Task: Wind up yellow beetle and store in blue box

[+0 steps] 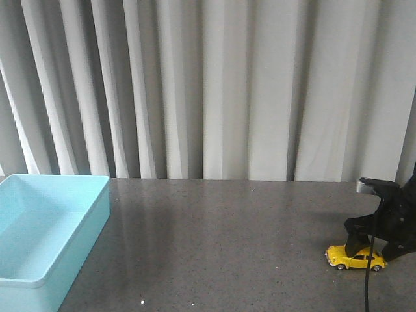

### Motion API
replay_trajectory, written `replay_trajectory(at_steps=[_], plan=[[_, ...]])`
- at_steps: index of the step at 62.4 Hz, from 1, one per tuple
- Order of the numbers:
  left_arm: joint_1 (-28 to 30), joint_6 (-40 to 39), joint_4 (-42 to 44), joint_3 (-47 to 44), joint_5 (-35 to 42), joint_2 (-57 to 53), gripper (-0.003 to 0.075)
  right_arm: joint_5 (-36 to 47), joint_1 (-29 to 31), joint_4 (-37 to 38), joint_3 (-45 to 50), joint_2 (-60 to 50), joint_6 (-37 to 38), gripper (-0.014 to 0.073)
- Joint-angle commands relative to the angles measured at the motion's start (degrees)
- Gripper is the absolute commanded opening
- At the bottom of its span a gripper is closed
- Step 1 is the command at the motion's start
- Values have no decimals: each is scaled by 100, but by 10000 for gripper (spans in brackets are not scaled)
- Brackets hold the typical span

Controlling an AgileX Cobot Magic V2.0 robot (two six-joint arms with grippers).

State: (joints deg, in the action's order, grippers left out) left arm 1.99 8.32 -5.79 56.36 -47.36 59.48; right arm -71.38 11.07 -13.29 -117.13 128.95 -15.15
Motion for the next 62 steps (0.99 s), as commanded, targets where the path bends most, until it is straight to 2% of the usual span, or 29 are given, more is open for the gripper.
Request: replay_trajectory(at_steps=[1, 15, 31, 50, 62], plan=[[22, -4, -50, 190, 299, -47, 472, -124, 63, -88, -422, -298, -137, 578], [22, -4, -50, 190, 299, -47, 472, -233, 52, -500, -897, -805, -53, 578], [22, -4, -50, 190, 299, -47, 472, -233, -71, -458, -897, -1800, 250, 578], [22, -4, -50, 190, 299, -47, 472, -233, -1293, 791, -897, -2914, 753, 578], [22, -4, -31, 190, 300, -47, 472, -219, -1869, 852, -597, -3504, 988, 578]])
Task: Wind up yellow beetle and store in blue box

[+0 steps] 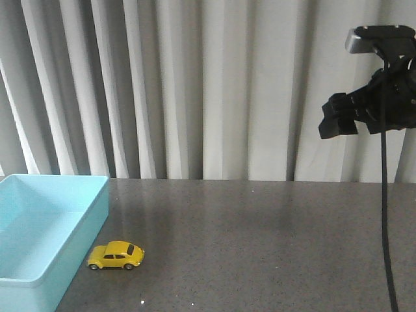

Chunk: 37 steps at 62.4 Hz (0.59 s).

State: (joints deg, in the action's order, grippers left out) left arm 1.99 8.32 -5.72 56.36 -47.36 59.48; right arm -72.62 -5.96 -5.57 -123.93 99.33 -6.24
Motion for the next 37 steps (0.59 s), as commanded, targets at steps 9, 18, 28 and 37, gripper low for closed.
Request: replay_trajectory(at_steps=[9, 18, 28, 37], plan=[[22, 1, -39, 190, 303, -47, 472, 287, -182, 70, 1230, -1222, 183, 578], [22, 1, -39, 190, 303, -47, 472, 1476, -177, 275, 3157, -2174, 366, 578], [22, 1, -58, 190, 310, -47, 472, 2619, -177, 217, 5126, -3183, 514, 578], [17, 52, -64, 190, 310, -47, 472, 3299, -177, 235, 6489, -4028, 564, 578]])
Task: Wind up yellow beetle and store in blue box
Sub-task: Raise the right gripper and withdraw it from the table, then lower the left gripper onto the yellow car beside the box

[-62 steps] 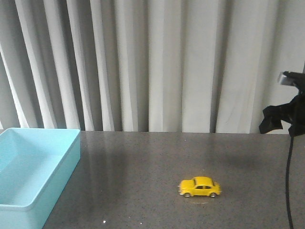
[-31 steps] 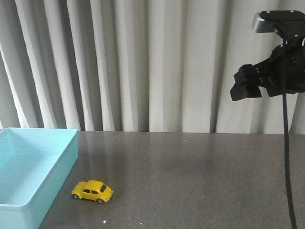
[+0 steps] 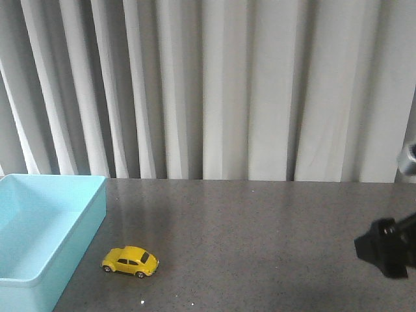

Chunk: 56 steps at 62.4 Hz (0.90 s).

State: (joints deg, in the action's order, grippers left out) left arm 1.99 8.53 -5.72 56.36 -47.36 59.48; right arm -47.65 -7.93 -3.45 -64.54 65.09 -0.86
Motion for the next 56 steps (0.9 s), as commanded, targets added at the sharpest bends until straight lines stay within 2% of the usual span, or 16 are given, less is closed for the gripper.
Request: replay_trajectory(at_steps=[1, 9, 15, 24, 33, 44, 56], plan=[[17, 48, -63, 190, 310, -47, 472, 836, 21, 23, 709, -681, 26, 578], [-2, 314, -92, 190, 310, -47, 472, 911, 21, 30, 1422, -1285, 21, 578], [-142, 831, -281, 190, 332, -18, 472, 801, 21, 74, 1784, -1698, 6, 578], [-619, 1909, -662, 190, 506, 241, 472, 476, 21, 202, 1988, -2197, -18, 578], [-1110, 2313, -650, 241, 1053, 749, 472, 221, 21, 270, 1988, -2537, -18, 578], [-1465, 2853, -657, 869, 1117, 1596, 477, 146, 21, 284, 1988, -2721, -12, 578], [-1540, 3072, -662, 2028, 603, 2679, 554, 146, 21, 284, 1988, -2728, -12, 578]])
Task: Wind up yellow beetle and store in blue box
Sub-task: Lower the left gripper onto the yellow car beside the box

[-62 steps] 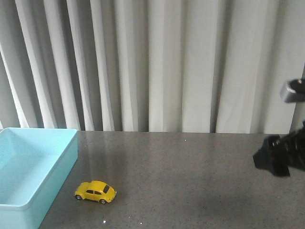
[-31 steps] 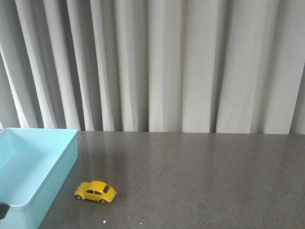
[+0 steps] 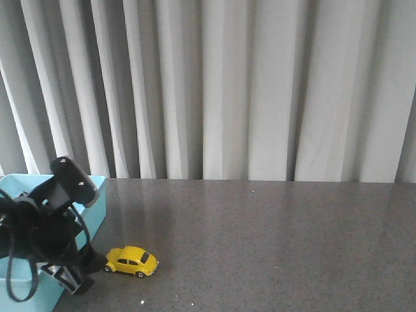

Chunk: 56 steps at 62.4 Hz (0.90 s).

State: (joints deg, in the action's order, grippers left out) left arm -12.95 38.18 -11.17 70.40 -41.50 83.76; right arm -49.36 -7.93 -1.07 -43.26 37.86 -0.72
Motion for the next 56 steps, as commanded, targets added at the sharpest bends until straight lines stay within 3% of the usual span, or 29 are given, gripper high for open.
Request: replay_trajectory(at_steps=[1, 24, 56], plan=[[-45, 145, -117, 708, -27, 331, 558, 317, 21, 46, -141, -5, -27, 578], [-38, 1504, -112, 2791, -1483, 2384, 564, 317, 21, 46, -141, -5, -27, 578], [-38, 1658, -73, 5198, -2662, 4391, 564, 317, 21, 46, -141, -5, -27, 578]])
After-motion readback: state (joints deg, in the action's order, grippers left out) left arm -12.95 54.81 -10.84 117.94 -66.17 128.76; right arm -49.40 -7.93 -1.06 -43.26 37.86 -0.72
